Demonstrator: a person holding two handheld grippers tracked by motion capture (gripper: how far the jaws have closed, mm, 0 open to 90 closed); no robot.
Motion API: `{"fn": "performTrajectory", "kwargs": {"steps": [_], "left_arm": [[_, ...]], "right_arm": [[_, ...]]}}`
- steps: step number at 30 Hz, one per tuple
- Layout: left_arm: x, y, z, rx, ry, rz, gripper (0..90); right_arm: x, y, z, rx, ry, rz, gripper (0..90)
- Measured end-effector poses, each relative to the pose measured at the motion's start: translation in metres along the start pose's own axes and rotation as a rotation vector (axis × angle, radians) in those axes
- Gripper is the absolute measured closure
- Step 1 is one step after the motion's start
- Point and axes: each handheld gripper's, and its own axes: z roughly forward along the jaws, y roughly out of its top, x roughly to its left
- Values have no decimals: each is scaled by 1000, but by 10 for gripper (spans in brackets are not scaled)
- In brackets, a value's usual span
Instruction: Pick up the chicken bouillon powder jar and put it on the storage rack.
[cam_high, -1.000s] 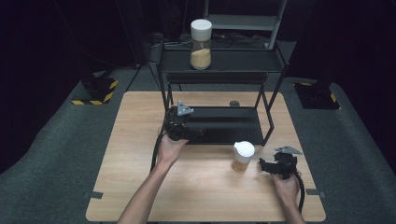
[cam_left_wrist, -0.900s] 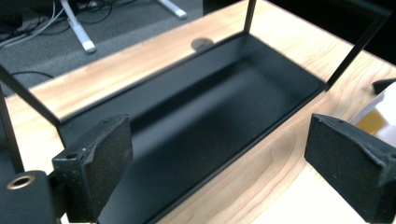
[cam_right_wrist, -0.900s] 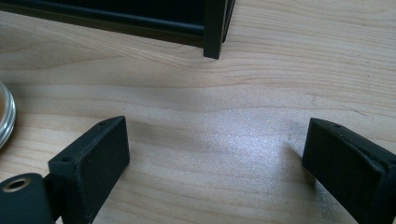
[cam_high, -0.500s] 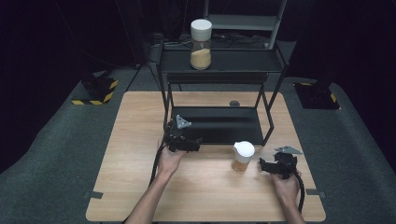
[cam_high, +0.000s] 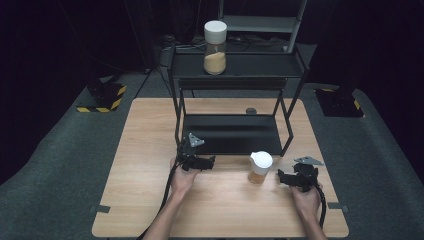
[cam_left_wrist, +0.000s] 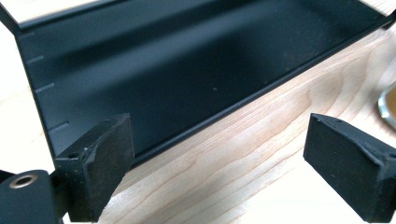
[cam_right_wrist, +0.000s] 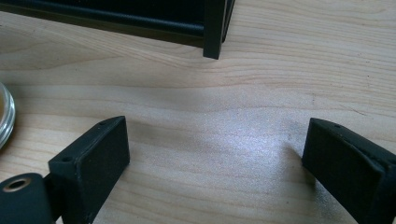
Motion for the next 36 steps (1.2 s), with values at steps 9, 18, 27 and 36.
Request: {"fn": "performTrajectory", "kwargs": {"steps": [9,18,27,36], "left_arm": [[-3,-11,11,8,23,-19,86],[-8,-23,21,17,37,-65,72],[-11,-27,31,36,68,-56,61],[-16,-33,37,54,86,-39,53]], "right_arm": [[0,0,0,0,0,1,67],[0,0,0,1,0,1,66],[0,0,0,0,0,1,66],[0,0,0,1,0,1,66]]}}
